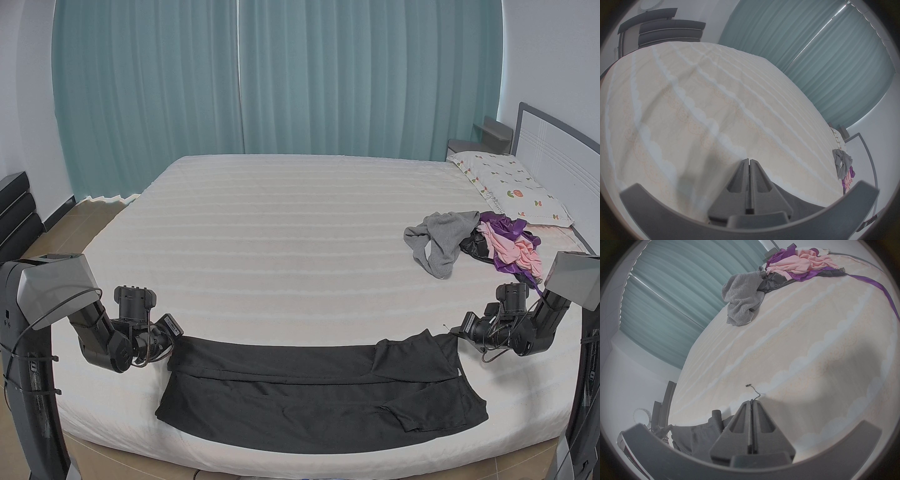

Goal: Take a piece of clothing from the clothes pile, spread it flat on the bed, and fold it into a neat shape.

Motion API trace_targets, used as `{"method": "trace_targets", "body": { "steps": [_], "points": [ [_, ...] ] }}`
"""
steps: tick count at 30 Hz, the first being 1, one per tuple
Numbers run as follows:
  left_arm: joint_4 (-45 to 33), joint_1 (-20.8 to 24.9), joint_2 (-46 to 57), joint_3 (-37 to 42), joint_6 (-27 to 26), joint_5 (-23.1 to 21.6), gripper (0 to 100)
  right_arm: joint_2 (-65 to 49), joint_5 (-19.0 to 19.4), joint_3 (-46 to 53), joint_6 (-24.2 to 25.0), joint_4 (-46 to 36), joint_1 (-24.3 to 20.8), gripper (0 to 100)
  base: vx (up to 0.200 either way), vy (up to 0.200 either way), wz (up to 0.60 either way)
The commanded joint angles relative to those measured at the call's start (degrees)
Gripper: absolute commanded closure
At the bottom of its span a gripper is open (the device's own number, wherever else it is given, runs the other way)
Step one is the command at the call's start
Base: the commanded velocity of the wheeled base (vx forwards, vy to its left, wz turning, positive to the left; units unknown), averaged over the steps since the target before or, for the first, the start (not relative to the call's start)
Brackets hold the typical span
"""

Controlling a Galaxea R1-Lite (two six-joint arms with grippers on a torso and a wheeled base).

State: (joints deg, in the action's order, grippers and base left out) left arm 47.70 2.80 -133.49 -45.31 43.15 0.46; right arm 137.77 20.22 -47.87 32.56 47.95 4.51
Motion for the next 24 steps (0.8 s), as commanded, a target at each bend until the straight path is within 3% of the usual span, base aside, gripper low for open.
{"method": "trace_targets", "body": {
  "steps": [1, 4, 5, 6, 15, 24],
  "points": [
    [0.02, 0.01, -0.19, 0.05, 0.0, -0.11, 100, -0.13, -0.01, 0.06, -0.04, -0.05, 0.06, 100, 0.0, 0.0, 0.0],
    [0.02, 0.01, 0.07, 0.31, 0.0, -0.11, 100, -0.22, -0.01, 0.06, -0.04, 0.04, 0.06, 100, 0.0, 0.0, 0.0],
    [0.02, 0.01, 0.24, 0.4, 0.09, -0.29, 100, -0.22, -0.01, 0.24, -0.13, 0.04, 0.06, 0, 0.0, 0.0, 0.0],
    [-0.07, 0.01, 0.24, 0.4, 0.09, -0.29, 0, -0.22, -0.01, 0.32, -0.22, 0.04, 0.06, 0, 0.0, 0.0, 0.0],
    [-0.5, -0.52, 2.53, 1.02, 0.79, -0.55, 0, -4.79, -0.01, 1.47, 1.54, -0.22, -0.29, 0, 0.0, 0.0, 0.0],
    [-0.24, -0.87, 11.85, 10.77, 1.14, -3.28, 0, -16.13, 0.25, 11.22, 2.51, -0.57, 0.06, 0, 0.0, 0.0, 0.0]
  ]
}}
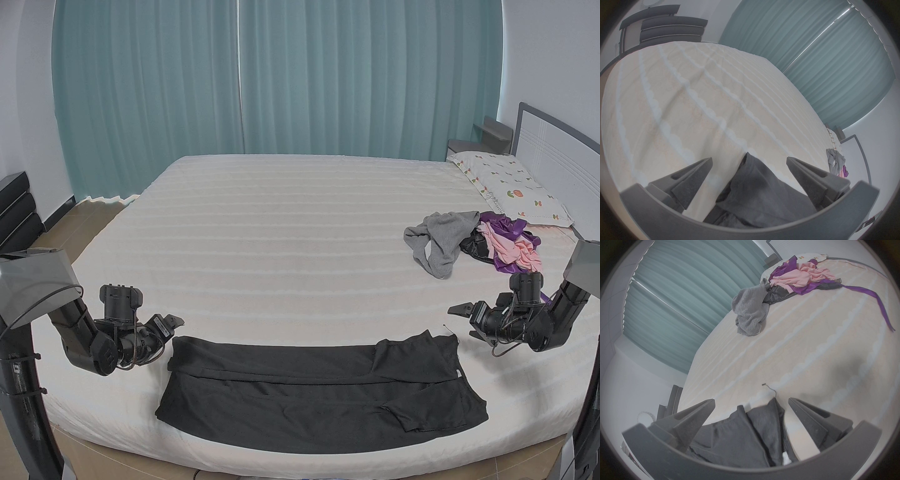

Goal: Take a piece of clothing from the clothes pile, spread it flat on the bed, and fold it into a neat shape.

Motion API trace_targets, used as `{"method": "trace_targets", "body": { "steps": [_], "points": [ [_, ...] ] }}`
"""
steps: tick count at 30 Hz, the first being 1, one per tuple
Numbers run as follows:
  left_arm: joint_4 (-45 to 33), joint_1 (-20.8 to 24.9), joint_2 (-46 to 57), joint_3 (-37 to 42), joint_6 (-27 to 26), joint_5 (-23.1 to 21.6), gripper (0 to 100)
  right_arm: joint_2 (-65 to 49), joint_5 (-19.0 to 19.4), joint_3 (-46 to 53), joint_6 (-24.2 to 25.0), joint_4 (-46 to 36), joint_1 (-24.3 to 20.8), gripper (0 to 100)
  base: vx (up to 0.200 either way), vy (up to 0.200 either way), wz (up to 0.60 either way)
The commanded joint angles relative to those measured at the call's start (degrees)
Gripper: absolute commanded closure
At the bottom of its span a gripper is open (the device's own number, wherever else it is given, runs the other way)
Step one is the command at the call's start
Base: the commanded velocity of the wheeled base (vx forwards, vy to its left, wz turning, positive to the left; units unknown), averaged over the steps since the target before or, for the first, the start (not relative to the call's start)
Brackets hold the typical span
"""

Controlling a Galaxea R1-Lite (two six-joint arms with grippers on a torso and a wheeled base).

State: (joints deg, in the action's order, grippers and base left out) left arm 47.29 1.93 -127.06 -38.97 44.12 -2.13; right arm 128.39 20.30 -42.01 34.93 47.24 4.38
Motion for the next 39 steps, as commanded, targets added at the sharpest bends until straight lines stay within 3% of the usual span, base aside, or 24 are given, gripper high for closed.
{"method": "trace_targets", "body": {
  "steps": [1, 5, 13, 28, 35, 36, 39],
  "points": [
    [0.26, 0.36, 6.48, 6.01, 0.44, -0.68, 0, -8.07, 0.44, 8.26, 0.23, 0.49, 0.19, 0, 0.0, 0.0, 0.0],
    [0.35, 0.53, 9.2, 9.97, 3.34, -1.47, 0, -9.83, 1.59, 13.27, 0.32, 0.66, 0.11, 0, -0.2, 0.0, 0.0],
    [0.26, 0.97, 9.11, 14.1, 3.52, -4.19, 0, -9.21, 4.14, 15.91, 0.41, 1.98, 0.19, 0, -0.2, 0.0, 0.0],
    [0.7, 3.44, 3.58, 14.54, 2.9, -3.93, 0, -7.98, 4.49, 19.33, 0.32, 6.46, -0.33, 0, 0.0, 0.0, 0.0],
    [6.15, 3.61, 1.29, 15.68, 2.29, -3.49, 0, -7.98, 4.4, 19.42, 0.41, 6.46, -0.33, 0, 0.0, 0.0, 0.0],
    [6.85, 3.61, 1.2, 16.03, 1.94, -3.4, 100, -7.98, 4.49, 19.42, 0.41, 6.46, -0.33, 0, 0.0, 0.0, 0.0],
    [7.29, 3.79, 1.73, 18.06, 1.41, -3.4, 100, -7.98, 4.49, 19.42, 0.41, 6.46, -0.33, 0, 0.0, 0.0, 0.0]
  ]
}}
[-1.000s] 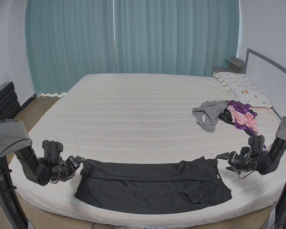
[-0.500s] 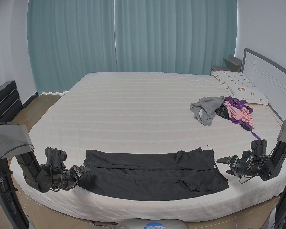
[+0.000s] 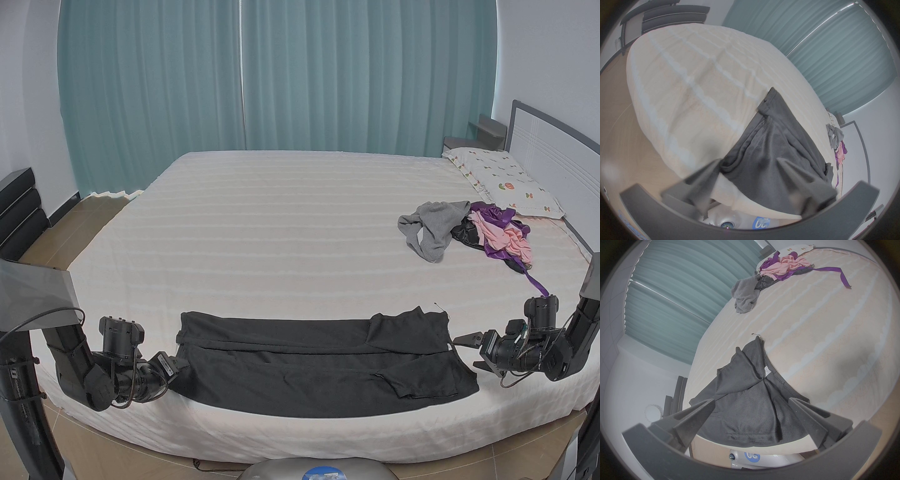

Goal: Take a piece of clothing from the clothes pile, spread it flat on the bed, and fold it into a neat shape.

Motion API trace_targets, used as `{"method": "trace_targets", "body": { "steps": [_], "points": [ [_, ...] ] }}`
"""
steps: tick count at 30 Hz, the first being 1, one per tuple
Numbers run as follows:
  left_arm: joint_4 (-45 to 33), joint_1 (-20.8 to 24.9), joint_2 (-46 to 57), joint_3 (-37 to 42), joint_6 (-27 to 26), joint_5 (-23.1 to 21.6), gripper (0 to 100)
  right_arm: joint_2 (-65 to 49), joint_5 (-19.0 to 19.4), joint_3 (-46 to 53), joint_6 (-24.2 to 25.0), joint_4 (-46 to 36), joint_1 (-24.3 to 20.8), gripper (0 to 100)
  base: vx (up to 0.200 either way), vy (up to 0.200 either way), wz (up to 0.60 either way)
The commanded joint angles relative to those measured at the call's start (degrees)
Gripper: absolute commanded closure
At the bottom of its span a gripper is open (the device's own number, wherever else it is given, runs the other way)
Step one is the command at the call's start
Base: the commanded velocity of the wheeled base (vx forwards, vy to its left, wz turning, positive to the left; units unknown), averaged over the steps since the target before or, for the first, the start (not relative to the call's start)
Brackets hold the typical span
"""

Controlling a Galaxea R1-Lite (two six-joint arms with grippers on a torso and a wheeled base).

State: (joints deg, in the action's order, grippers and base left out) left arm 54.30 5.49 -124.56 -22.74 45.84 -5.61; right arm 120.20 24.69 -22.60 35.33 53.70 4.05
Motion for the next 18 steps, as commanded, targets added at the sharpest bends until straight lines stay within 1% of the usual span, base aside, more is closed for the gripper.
{"method": "trace_targets", "body": {
  "steps": [1, 4, 6, 12, 18],
  "points": [
    [0.2, 0.49, -0.68, 1.99, -0.31, 0.07, 100, 0.3, 0.1, -0.07, 0.0, 0.0, 0.08, 0, 0.0, 0.0, 0.0],
    [-0.07, 1.02, -0.5, 1.99, -0.31, 0.6, 100, 0.3, 0.1, 0.01, 0.0, 0.0, 0.35, 0, 0.0, 0.0, 0.0],
    [-0.42, 0.4, -0.5, 1.91, -0.75, 1.56, 100, 0.3, 0.1, 0.01, 0.0, 0.0, 0.44, 0, 0.0, 0.0, 0.0],
    [-2.79, -2.5, -0.5, 3.58, -4.88, 1.65, 100, -0.05, 0.1, -0.07, 0.0, 0.0, 0.52, 0, 0.0, 0.0, 0.0],
    [-3.06, -2.41, -0.42, 3.75, -5.06, 1.65, 100, 0.12, 0.1, 0.01, -0.08, 0.0, 0.52, 0, 0.0, 0.0, 0.0]
  ]
}}
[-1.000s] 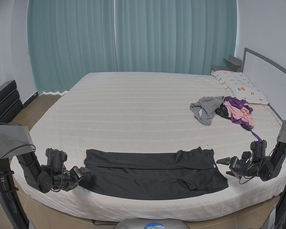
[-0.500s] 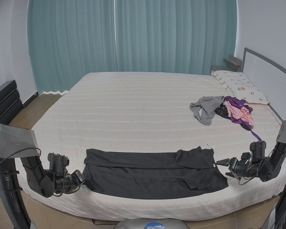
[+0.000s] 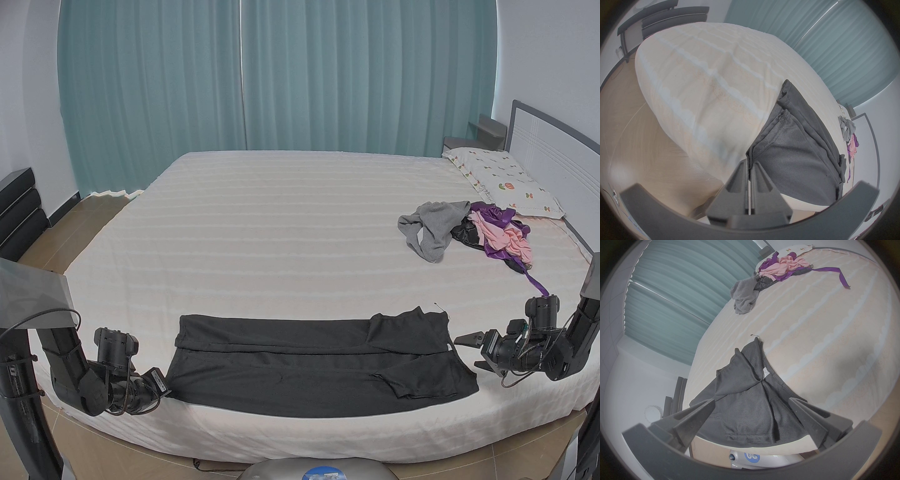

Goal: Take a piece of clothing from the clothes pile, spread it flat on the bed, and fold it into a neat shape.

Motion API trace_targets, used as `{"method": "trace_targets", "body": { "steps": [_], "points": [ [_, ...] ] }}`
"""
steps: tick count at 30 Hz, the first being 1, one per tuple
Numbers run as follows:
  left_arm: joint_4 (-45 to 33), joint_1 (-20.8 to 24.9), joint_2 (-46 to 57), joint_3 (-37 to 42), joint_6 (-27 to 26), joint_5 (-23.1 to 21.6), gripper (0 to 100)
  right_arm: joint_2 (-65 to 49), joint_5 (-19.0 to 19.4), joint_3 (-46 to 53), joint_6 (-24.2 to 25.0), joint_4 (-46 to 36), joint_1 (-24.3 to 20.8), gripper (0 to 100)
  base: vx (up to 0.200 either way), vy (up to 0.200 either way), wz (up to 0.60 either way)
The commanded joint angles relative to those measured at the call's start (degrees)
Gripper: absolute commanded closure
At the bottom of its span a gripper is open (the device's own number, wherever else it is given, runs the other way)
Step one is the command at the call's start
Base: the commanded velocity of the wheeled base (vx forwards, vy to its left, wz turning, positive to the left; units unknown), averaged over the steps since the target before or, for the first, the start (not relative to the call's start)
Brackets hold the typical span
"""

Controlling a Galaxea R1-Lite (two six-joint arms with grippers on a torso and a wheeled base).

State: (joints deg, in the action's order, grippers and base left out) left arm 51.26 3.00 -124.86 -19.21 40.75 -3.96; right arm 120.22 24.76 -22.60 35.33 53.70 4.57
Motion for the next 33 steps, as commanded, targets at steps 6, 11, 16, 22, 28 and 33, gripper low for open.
{"method": "trace_targets", "body": {
  "steps": [6, 11, 16, 22, 28, 33],
  "points": [
    [-0.02, 0.08, 0.23, 0.32, 0.03, 0.01, 0, 0.19, -0.06, -0.07, -0.08, 0.0, -0.09, 0, 0.0, 0.0, 0.0],
    [-0.11, -0.63, 1.9, -0.21, 0.12, 0.01, 0, -0.08, -0.06, -0.07, -0.08, 0.0, -0.09, 0, 0.0, 0.0, 0.0],
    [-0.11, -3.09, 6.12, -3.38, 0.91, -1.66, 0, -0.34, -0.06, -0.69, -0.08, 0.0, -0.09, 0, 0.0, 0.0, 0.0],
    [-0.2, -2.82, 5.59, -8.3, 2.05, -2.37, 0, -0.08, 0.03, -0.78, -0.17, 0.0, -0.44, 0, 0.0, 0.0, 0.0],
    [-0.2, 0.43, -0.48, -15.15, 2.14, -3.42, 0, 0.36, 0.03, -0.78, -0.17, 0.0, -0.26, 0, 0.0, 0.0, 0.0],
    [0.24, 2.63, -3.64, -17.17, 2.05, -3.42, 0, 0.36, 0.2, -1.22, -0.26, 0.35, -0.09, 0, 0.0, 0.0, 0.0]
  ]
}}
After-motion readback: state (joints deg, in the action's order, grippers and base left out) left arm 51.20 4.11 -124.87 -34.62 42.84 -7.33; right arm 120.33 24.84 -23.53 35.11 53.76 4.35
